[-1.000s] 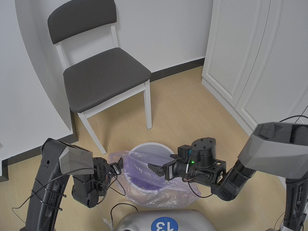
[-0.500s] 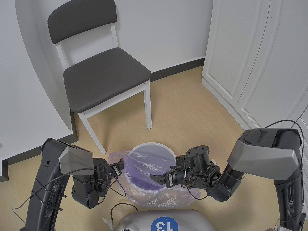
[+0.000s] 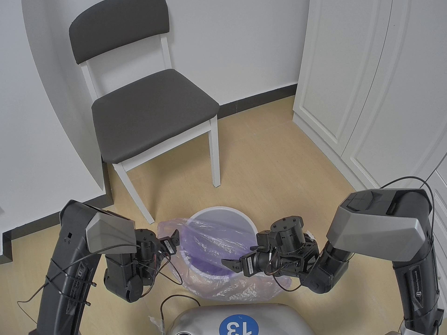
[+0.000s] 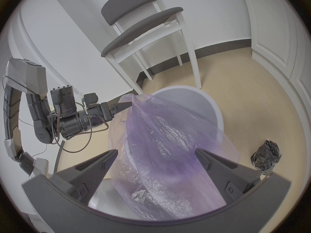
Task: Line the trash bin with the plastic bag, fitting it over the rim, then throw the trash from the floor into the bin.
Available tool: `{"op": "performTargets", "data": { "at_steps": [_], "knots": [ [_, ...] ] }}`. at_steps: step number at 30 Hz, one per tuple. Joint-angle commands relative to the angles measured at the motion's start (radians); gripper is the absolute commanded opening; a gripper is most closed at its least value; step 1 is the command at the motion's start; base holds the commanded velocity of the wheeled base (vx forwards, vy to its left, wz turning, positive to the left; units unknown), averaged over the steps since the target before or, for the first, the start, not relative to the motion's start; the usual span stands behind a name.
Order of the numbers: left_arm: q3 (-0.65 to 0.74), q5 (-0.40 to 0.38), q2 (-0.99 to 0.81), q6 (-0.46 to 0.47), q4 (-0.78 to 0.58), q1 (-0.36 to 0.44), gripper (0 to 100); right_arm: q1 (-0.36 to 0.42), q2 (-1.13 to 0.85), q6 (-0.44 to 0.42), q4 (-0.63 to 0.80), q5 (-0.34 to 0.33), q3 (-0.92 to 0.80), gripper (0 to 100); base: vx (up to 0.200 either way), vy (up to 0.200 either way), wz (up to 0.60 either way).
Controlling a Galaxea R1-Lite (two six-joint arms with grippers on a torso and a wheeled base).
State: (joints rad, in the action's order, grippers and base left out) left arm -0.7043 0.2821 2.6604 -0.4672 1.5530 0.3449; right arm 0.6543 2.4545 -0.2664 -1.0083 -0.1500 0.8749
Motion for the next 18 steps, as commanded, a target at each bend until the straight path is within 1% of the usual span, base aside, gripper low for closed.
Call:
{"op": "performTargets", "data": {
  "at_steps": [1, 7, 8, 18],
  "knots": [
    [0.000, 0.000, -0.001, -0.001, 0.018, 0.000, 100, -0.001, 0.031, -0.001, -0.001, 0.000, 0.003, 100, 0.000, 0.000, 0.00],
    [0.000, 0.002, -0.001, -0.001, 0.018, 0.000, 100, 0.002, 0.035, -0.001, -0.007, -0.002, -0.001, 100, 0.000, 0.000, 0.00],
    [0.000, 0.002, -0.001, -0.001, 0.018, 0.000, 100, 0.002, 0.038, -0.001, -0.009, -0.002, -0.001, 0, 0.000, 0.000, 0.00],
    [0.000, 0.002, -0.001, -0.001, 0.018, 0.000, 100, 0.008, 0.055, 0.013, -0.015, -0.003, -0.001, 0, 0.000, 0.000, 0.00]
  ]
}}
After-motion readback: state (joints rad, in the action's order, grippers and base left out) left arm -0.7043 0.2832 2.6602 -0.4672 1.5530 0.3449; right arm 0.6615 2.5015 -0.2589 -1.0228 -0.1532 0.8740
